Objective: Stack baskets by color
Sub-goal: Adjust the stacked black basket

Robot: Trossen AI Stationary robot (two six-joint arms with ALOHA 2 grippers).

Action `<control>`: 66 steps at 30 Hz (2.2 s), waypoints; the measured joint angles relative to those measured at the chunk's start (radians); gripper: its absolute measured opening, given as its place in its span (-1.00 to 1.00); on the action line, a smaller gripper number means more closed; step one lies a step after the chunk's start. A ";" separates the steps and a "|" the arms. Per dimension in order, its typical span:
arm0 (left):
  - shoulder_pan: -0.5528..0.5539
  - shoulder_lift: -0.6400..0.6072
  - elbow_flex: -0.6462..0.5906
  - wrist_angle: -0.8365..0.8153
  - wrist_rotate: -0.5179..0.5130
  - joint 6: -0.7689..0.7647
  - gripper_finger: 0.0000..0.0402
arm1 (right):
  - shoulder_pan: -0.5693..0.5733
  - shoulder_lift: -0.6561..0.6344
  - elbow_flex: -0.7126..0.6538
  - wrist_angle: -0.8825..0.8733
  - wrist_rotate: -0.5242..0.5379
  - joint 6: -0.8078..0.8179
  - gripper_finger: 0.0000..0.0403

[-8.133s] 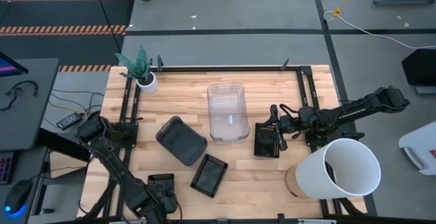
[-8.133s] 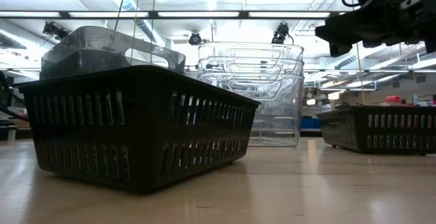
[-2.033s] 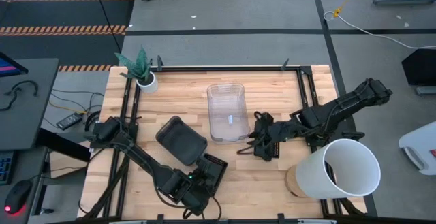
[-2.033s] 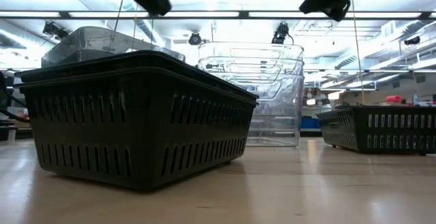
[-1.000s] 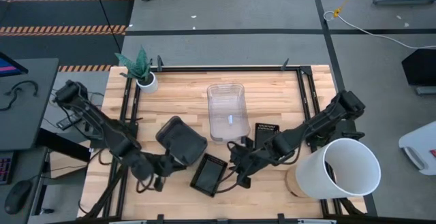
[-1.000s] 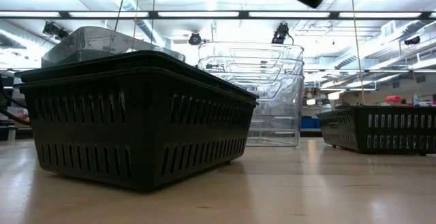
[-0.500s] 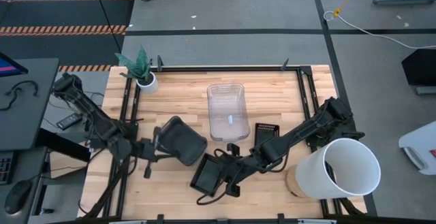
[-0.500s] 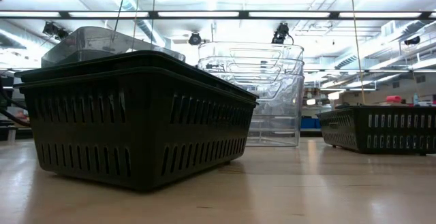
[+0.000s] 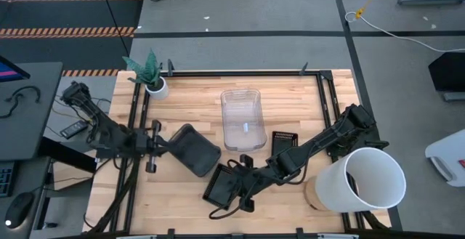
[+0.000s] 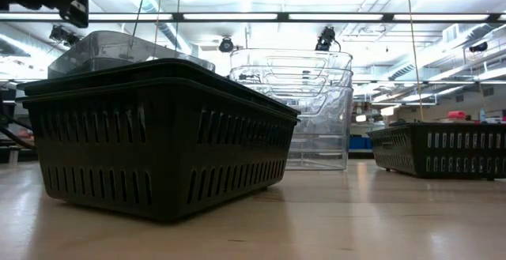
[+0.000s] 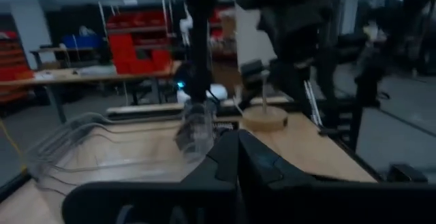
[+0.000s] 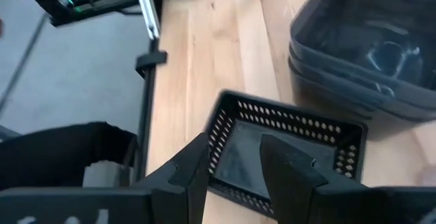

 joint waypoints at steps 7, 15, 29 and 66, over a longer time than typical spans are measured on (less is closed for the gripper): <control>0.000 -0.145 -0.054 0.012 -0.055 0.064 -0.98 | 0.013 0.000 0.000 0.076 0.005 -0.035 -0.32; 0.000 -0.250 -0.056 -0.081 -0.074 0.077 -0.98 | 0.042 0.055 0.001 0.201 0.044 -0.102 -0.32; -0.002 -0.395 -0.053 -0.165 -0.115 0.180 -0.98 | 0.011 0.146 0.001 0.396 -0.024 -0.130 -0.32; -0.027 -0.384 -0.053 -0.393 -0.080 -0.372 -0.87 | 0.024 0.263 0.145 0.184 -0.071 -0.440 0.11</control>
